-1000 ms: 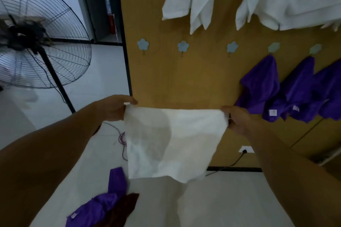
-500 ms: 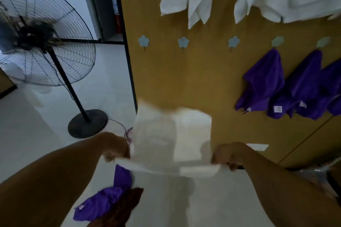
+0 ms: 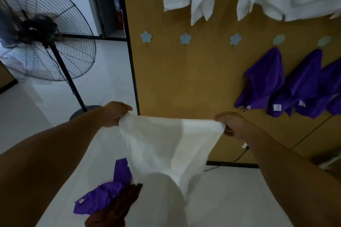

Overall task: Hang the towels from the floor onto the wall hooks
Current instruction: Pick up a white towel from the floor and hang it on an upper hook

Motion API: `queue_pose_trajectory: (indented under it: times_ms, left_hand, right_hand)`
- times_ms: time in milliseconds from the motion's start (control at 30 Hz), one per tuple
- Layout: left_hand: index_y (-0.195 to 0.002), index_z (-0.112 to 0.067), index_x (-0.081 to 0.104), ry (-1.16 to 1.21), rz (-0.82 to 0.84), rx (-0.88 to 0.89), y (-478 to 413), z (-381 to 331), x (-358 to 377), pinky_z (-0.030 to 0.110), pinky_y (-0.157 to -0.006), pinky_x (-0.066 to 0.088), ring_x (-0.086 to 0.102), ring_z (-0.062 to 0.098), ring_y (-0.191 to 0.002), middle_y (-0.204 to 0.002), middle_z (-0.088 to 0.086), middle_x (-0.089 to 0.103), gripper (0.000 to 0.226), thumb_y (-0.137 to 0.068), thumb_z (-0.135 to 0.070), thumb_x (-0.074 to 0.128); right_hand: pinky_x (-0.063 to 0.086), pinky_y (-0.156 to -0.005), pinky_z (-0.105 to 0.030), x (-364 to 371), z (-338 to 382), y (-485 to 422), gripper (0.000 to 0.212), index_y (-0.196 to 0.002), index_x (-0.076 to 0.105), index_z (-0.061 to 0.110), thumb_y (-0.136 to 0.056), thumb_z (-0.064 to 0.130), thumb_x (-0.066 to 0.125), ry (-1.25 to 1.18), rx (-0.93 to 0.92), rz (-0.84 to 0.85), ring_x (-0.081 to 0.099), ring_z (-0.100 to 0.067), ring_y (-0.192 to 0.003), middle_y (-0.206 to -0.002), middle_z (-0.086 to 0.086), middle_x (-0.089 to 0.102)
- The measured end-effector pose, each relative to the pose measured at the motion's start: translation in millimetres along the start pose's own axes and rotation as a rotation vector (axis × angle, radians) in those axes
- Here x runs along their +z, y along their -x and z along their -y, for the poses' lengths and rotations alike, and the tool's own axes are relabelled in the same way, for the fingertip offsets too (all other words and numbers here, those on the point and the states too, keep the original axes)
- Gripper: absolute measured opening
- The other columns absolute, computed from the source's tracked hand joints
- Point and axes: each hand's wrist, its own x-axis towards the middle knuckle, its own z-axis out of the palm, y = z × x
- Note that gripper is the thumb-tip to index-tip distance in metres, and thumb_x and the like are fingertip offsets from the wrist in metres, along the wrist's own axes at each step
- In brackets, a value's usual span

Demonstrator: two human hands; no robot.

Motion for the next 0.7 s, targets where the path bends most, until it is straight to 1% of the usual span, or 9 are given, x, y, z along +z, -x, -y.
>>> queue_pose_trajectory:
  times_ms: [100, 200, 233, 333, 367, 400, 467, 567, 700]
  left_hand:
    - [-0.128, -0.005, 0.055, -0.165, 0.063, -0.023, 12.4, -11.3, -1.5, 0.012, -0.075, 0.05, 0.057, 0.023, -0.111, -0.117, 0.004, 0.061, 0.034, -0.097, -0.019, 0.053]
    - [-0.135, -0.011, 0.049, -0.894, 0.048, 0.25, 25.1, -11.8, -4.3, 0.023, -0.105, 0.032, 0.043, 0.017, -0.131, -0.139, 0.002, 0.05, 0.044, -0.096, -0.031, 0.054]
    - [-0.135, -0.011, 0.049, -0.879, 0.062, 0.261, 25.8, -14.5, -2.1, 0.022, -0.106, 0.032, 0.042, 0.017, -0.132, -0.141, 0.003, 0.048, 0.043, -0.097, -0.028, 0.053]
    - [-0.135, -0.007, 0.05, -0.363, 0.017, 0.169, 19.1, -33.1, -2.4, 0.005, -0.078, 0.045, 0.043, 0.023, -0.132, -0.144, 0.008, 0.047, 0.04, -0.097, -0.017, 0.053]
    - [-0.136, -0.008, 0.051, -0.285, -0.012, 0.162, 14.1, -39.1, -4.5, 0.005, -0.079, 0.046, 0.043, 0.025, -0.132, -0.145, 0.009, 0.045, 0.041, -0.096, -0.015, 0.054]
    - [-0.135, -0.009, 0.053, -0.302, -0.054, 0.231, 14.0, -41.0, -6.8, 0.013, -0.09, 0.047, 0.046, 0.028, -0.129, -0.145, 0.011, 0.045, 0.041, -0.094, -0.012, 0.057]
    - [-0.128, -0.008, 0.059, -0.234, -0.12, 0.26, 10.0, -48.3, -7.7, 0.032, -0.09, 0.049, 0.053, 0.031, -0.113, -0.139, 0.016, 0.049, 0.039, -0.09, 0.0, 0.056]
    - [-0.123, -0.013, 0.064, -0.186, -0.173, 0.333, 6.6, -60.3, -8.2, 0.03, -0.083, 0.047, 0.053, 0.024, -0.104, -0.136, 0.014, 0.052, 0.041, -0.088, 0.004, 0.049]
    - [-0.111, -0.021, 0.069, -0.112, -0.17, 0.427, 12.1, -75.3, -9.5, 0.025, -0.077, 0.045, 0.056, 0.017, -0.097, -0.127, 0.005, 0.06, 0.037, -0.085, -0.006, 0.049]
  right_hand:
    - [0.044, -0.059, -0.028, 3.6, 6.7, -0.2, 0.021, -0.105, 0.067, 0.006, -0.085, 0.011, 0.071, 0.036, -0.054, -0.03, 0.054, -0.017, -0.073, -0.091, -0.008, 0.061]
    - [0.038, -0.056, -0.027, 6.5, 12.8, -1.0, 0.016, -0.1, 0.069, 0.006, -0.084, 0.01, 0.071, 0.031, -0.156, -0.074, 0.052, -0.013, -0.068, -0.084, -0.004, 0.06]
    - [0.037, -0.056, -0.026, 6.6, 15.3, -0.5, 0.015, -0.099, 0.069, 0.007, -0.085, 0.01, 0.07, 0.026, -0.189, -0.082, 0.051, -0.012, -0.069, -0.083, -0.002, 0.06]
    - [0.038, -0.059, -0.025, 4.3, 22.7, -0.2, 0.015, -0.101, 0.069, 0.007, -0.087, 0.012, 0.068, 0.006, -0.251, -0.093, 0.051, -0.009, -0.07, -0.081, 0.004, 0.06]
    - [0.039, -0.059, -0.024, 3.0, 26.5, 0.1, 0.015, -0.102, 0.069, 0.006, -0.088, 0.012, 0.067, -0.003, -0.267, -0.102, 0.05, -0.009, -0.07, -0.081, 0.004, 0.06]
    - [0.04, -0.06, -0.024, 2.0, 31.3, 0.1, 0.016, -0.103, 0.068, 0.005, -0.09, 0.012, 0.065, -0.017, -0.287, -0.107, 0.051, -0.009, -0.071, -0.081, 0.004, 0.06]
    - [0.048, -0.065, -0.027, 1.6, 42.4, -1.0, 0.019, -0.107, 0.066, 0.002, -0.092, 0.014, 0.063, -0.052, -0.326, -0.113, 0.055, -0.014, -0.079, -0.085, 0.001, 0.061]
    - [0.052, -0.076, -0.039, 3.5, 60.8, -1.3, 0.025, -0.108, 0.065, -0.003, -0.094, 0.017, 0.061, -0.016, -0.4, -0.155, 0.054, -0.02, -0.086, -0.096, -0.009, 0.061]
    - [0.04, -0.068, -0.032, 1.7, 74.6, -3.1, 0.025, -0.095, 0.064, -0.009, -0.094, 0.016, 0.061, 0.054, -0.47, -0.179, 0.05, -0.023, -0.082, -0.087, -0.014, 0.056]
